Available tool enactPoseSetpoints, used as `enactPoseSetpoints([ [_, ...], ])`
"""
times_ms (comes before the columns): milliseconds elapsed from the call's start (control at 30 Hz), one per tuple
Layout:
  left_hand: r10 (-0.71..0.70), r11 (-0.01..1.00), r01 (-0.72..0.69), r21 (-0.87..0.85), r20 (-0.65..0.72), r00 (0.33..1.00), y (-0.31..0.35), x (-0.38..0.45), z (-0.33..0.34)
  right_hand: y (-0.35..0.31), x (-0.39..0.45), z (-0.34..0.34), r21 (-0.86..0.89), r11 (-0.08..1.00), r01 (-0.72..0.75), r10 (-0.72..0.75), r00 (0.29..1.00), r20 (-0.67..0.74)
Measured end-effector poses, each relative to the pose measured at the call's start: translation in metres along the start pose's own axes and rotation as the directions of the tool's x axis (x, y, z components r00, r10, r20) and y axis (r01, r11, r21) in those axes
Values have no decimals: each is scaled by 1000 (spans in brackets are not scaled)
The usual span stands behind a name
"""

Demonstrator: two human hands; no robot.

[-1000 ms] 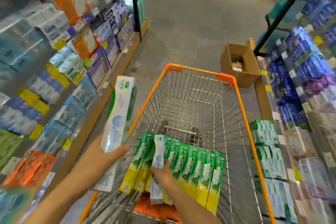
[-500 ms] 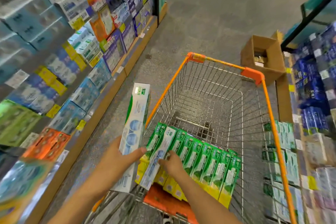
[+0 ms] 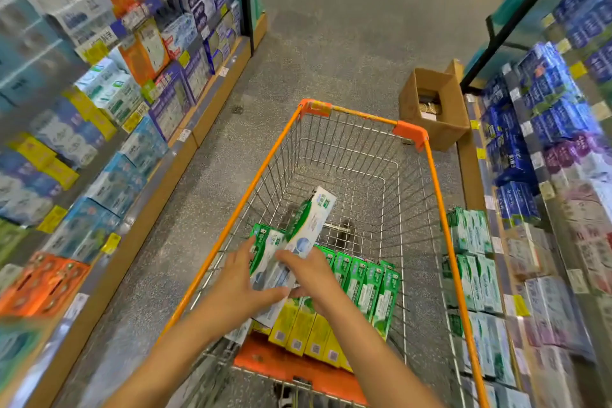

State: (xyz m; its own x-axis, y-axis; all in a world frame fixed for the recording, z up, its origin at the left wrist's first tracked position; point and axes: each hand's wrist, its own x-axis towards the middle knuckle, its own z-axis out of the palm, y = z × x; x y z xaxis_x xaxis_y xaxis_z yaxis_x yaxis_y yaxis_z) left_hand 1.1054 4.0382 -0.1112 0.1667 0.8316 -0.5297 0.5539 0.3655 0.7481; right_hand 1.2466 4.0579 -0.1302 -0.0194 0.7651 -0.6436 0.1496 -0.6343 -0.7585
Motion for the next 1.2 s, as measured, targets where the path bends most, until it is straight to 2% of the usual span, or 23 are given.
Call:
enactPoseSetpoints([
  [100,-12,999,10,-43,-54,998,-11,-3,-8,35,26,1,-113,986,-124,117,991,-69],
  [267,-38,995,33,-91,-56,998,-26,-9,-18,75,54,26,-177,940,-293,285,956,-72],
  [333,-43,992,37,-117,-49,998,-31,-11,-22,85,64,40,-236,918,-319,308,948,-86],
  [467,-54,987,43,-157,-65,996,-36,-13,-28,98,76,52,-384,869,-312,289,950,-118],
  [633,-7,995,0,-101,-68,998,-27,-20,-31,91,73,45,-454,854,-254,235,967,-99],
  [700,22,996,-29,-81,-78,997,-20,-27,-34,68,54,35,-450,870,-203,154,978,-142],
  [767,63,996,-68,-56,-88,994,-7,-36,-39,37,20,14,-436,898,-59,-25,983,-184],
  [867,148,989,-149,-12,-65,987,18,-52,-39,-5,-60,-32,-359,914,189,-315,889,-333],
  [967,276,961,-276,24,-21,961,52,-68,-22,-12,-151,-83,-375,875,305,-458,772,-441],
  [1067,399,916,-400,26,42,916,87,-85,13,13,-233,-133,-436,861,261,-493,638,-592],
  [1200,462,883,-470,-8,203,863,119,-109,79,68,-331,-182,-430,897,101,-419,504,-755],
])
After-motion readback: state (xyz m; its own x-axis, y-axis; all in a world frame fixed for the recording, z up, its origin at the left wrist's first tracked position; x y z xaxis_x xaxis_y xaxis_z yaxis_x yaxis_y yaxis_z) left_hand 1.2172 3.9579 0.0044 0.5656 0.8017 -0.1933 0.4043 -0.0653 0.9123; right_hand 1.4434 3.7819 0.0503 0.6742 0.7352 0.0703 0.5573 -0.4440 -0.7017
